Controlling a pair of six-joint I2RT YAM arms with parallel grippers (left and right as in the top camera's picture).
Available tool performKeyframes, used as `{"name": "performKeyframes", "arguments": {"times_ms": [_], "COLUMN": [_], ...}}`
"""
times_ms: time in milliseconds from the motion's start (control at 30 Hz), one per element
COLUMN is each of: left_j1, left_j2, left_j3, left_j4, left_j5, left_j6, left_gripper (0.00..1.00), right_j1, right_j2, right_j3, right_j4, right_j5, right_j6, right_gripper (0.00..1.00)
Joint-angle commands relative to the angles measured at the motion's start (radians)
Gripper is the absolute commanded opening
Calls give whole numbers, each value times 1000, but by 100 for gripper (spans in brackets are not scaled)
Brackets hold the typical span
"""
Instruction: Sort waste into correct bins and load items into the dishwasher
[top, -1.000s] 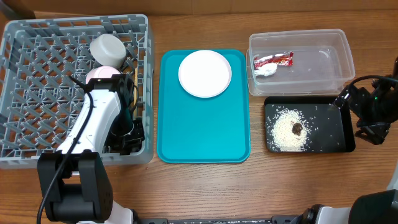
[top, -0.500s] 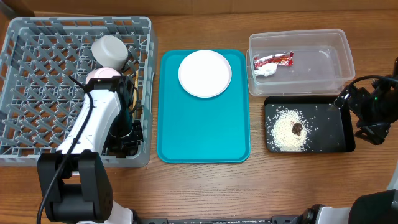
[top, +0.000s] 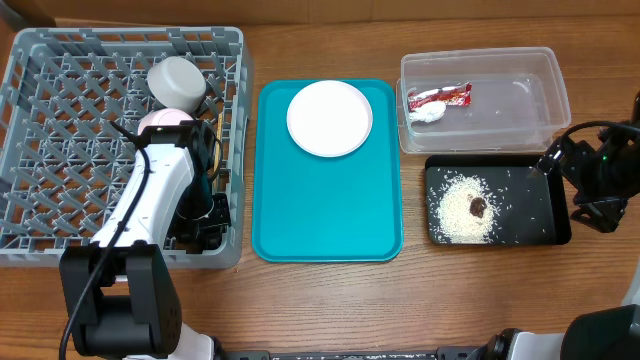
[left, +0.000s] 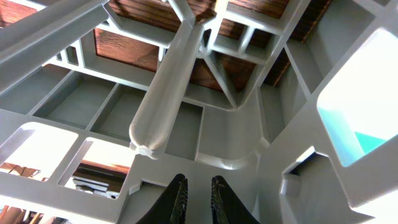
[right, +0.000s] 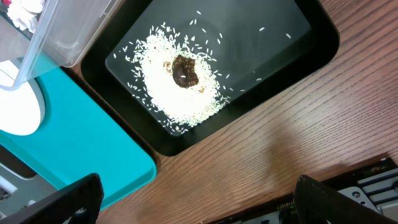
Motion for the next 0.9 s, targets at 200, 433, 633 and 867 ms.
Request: {"name": "performKeyframes", "arguments": {"times_ms": [200,433,633,867], "left_j1": [-2,-2,-11,-129], "left_j2": [-106,-219,-330,-369], "left_j3": [105,237,308,307], "left_j4": [0,13,125,361], "left_j5": [7,7,121,240], "left_j6": [-9,18,40,75], "left_gripper": [17,17,33,53], "right_j1": [-1,-1,-1,-1], "right_j2": [-15,-15,-15,-15], "right_j3": [13,13,13,13], "right_j4": [1,2,6,12], "right_j5": [-8,-8,-8,-8], "right_j6": [-4,-4,-4,-4], "right_gripper": [100,100,100,100]}}
